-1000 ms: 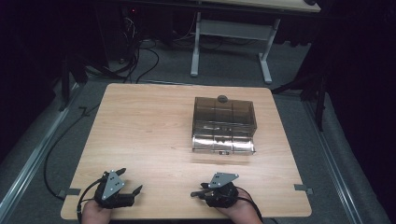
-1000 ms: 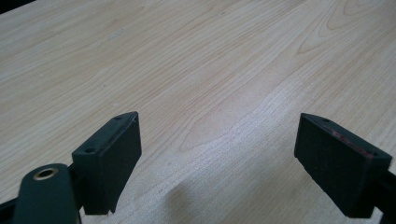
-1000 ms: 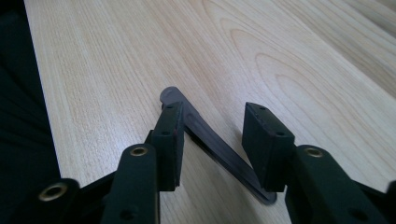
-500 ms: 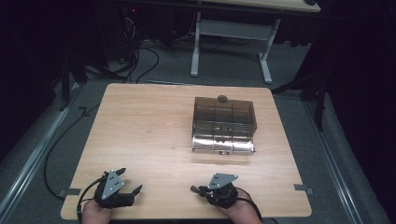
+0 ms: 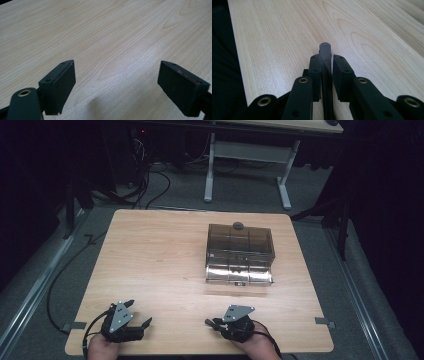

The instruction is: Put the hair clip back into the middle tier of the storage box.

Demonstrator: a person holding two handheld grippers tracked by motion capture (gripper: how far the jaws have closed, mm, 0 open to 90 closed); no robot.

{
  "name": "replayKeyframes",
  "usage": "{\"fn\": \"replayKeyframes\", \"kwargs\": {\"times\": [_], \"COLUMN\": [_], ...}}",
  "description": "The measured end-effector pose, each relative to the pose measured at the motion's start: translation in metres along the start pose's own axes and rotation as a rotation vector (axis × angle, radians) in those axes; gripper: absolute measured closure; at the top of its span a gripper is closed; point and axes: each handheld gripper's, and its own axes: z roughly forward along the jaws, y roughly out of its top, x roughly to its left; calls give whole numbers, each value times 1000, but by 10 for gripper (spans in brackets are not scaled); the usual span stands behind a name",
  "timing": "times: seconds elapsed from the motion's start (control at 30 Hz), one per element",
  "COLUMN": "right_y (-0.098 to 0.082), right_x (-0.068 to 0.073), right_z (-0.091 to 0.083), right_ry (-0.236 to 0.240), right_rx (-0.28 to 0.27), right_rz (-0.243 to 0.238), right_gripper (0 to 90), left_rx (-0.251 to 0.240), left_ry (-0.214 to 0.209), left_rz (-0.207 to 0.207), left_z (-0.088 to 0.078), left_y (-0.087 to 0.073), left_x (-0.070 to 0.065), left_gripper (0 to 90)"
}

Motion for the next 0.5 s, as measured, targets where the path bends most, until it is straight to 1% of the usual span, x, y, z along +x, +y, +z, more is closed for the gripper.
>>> {"fn": "replayKeyframes", "kwargs": {"times": [0.13, 0.37, 0.5], "right_y": [1, 2, 2], "right_x": [1, 2, 0], "right_z": [3, 2, -5], "right_ry": [-4, -7, -19], "right_rx": [10, 10, -16], "right_rz": [0, -1, 4], "right_gripper": [786, 792, 793], "left_rx": [-5, -13, -8], "left_ry": [-6, -1, -8], "left_rz": [-2, 4, 5], "left_z": [0, -1, -1], "left_y": [0, -1, 0], "left_x": [0, 0, 0], "left_gripper": [151, 151, 151]}}
